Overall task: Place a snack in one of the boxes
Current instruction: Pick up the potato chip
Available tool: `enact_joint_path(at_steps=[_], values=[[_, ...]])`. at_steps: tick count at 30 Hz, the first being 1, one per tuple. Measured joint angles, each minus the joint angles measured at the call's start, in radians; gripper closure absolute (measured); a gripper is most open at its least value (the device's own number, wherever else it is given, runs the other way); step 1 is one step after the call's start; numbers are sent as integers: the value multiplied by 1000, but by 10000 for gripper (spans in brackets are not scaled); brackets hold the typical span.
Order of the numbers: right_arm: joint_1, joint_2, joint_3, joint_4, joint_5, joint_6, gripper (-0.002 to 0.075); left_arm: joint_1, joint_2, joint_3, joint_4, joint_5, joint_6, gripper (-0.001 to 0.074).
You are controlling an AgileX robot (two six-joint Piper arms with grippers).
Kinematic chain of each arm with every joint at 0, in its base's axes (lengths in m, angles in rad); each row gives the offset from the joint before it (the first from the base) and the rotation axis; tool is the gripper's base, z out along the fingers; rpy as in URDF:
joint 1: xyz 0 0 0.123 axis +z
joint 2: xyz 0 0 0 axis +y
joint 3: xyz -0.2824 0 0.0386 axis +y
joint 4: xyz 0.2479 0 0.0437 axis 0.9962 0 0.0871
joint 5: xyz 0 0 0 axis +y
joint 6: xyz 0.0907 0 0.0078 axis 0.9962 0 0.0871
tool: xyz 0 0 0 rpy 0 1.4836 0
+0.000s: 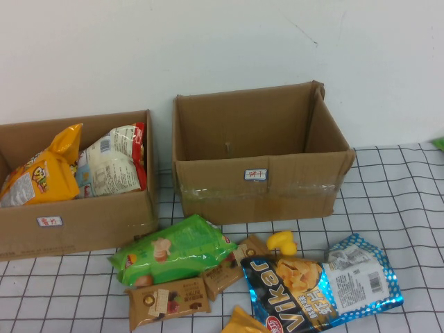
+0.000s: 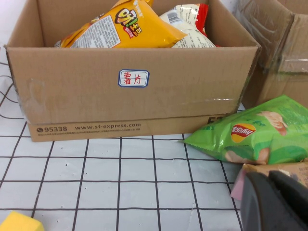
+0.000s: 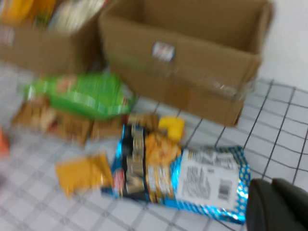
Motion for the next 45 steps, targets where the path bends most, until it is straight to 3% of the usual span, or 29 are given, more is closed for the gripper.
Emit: enact_joint_path(at_steps=[11, 22, 25, 30, 33, 37, 45], values=[[12, 565, -342, -19, 356, -448, 727, 0, 0, 0, 0, 0, 0, 736], [278, 907, -444, -248, 157, -466, 717, 0, 0, 0, 0, 0, 0, 736], [305, 1007, -462, -230, 84, -508, 616, 0, 0, 0, 0, 0, 0, 736], [318, 1172, -503, -169, 15, -620, 264, 0, 0, 0, 0, 2, 0, 736], [332, 1258, -535, -186, -33, -637, 121, 0, 0, 0, 0, 2, 0, 736], [368, 1377, -584, -258, -61, -644, 67, 0, 0, 0, 0, 2, 0, 736], [411, 1601, -728, -326, -86, -647, 54, 0, 0, 0, 0, 4, 0, 736]])
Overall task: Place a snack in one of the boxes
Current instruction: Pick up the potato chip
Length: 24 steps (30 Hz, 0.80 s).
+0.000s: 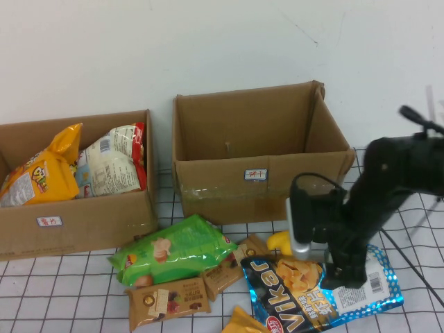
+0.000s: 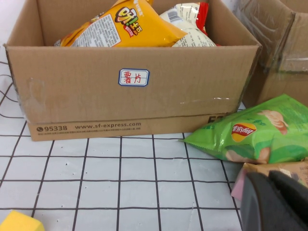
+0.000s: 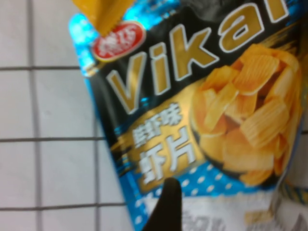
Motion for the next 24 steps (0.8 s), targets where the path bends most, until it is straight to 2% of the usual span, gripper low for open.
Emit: enact_joint_path(at_steps=[14, 17, 22, 23, 24], values=[[0, 206, -87, -43, 8, 0, 65, 0, 0, 0, 0, 0, 0, 736], [1, 213, -89, -43, 14, 5, 145, 0, 0, 0, 0, 0, 0, 736], [9, 207, -117, -67, 66, 76, 423, 0, 0, 0, 0, 0, 0, 736], [9, 205, -125, -70, 84, 98, 463, 0, 0, 0, 0, 0, 0, 736], [9, 203, -136, -75, 107, 119, 466, 0, 0, 0, 0, 0, 0, 736]])
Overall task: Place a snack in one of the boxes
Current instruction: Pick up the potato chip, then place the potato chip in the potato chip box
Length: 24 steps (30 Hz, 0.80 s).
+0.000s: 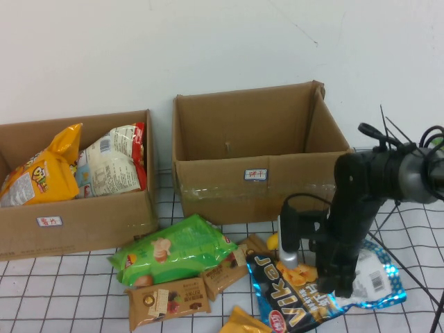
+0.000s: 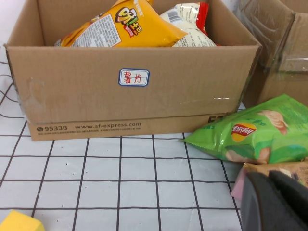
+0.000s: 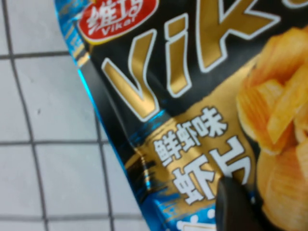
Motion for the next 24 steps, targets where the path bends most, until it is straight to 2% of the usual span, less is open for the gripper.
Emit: enact_joint_path(at_steps=[3, 6, 11, 14, 20, 24], values=[[0, -12, -33, -17, 72, 31, 500, 0, 0, 0, 0, 0, 0, 736], [0, -64, -83, -6, 156, 38, 501, 0, 0, 0, 0, 0, 0, 736], [0, -203, -170, 107, 236, 47, 511, 0, 0, 0, 0, 0, 0, 736], [10, -280, -219, 187, 258, 47, 543, 0, 0, 0, 0, 0, 0, 736], [108, -357, -293, 311, 238, 39, 543, 0, 0, 0, 0, 0, 0, 736], [204, -346, -302, 335, 90, 38, 544, 0, 0, 0, 0, 0, 0, 737]])
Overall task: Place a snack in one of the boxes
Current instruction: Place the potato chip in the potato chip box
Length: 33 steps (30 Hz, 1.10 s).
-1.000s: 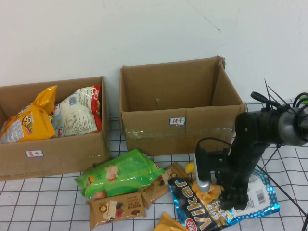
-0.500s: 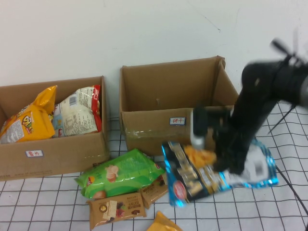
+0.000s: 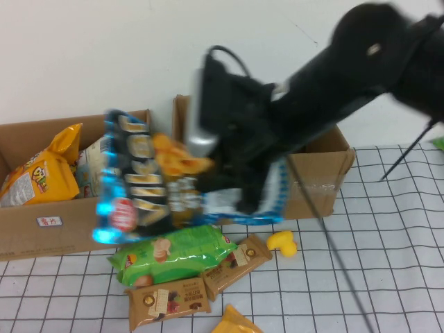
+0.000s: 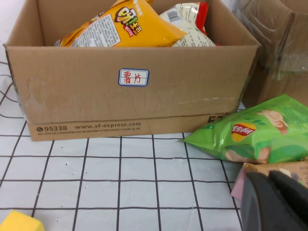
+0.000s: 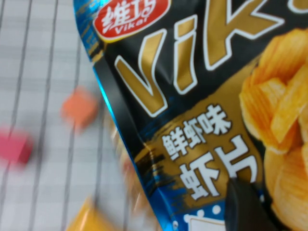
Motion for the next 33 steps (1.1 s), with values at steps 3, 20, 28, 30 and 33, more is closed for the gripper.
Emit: enact_joint_path(at_steps=[3, 20, 28, 30, 33], values=[[59, 34, 0, 66, -164, -2, 545, 0, 0, 0, 0, 0, 0, 736], [114, 308, -198, 695, -595, -265, 606, 0, 0, 0, 0, 0, 0, 736], [114, 445, -348, 1110, -589, -599, 606, 0, 0, 0, 0, 0, 0, 736], [114, 478, -381, 1162, -580, -679, 606, 0, 0, 0, 0, 0, 0, 736], [114, 529, -424, 1189, -574, -747, 606, 0, 0, 0, 0, 0, 0, 736]])
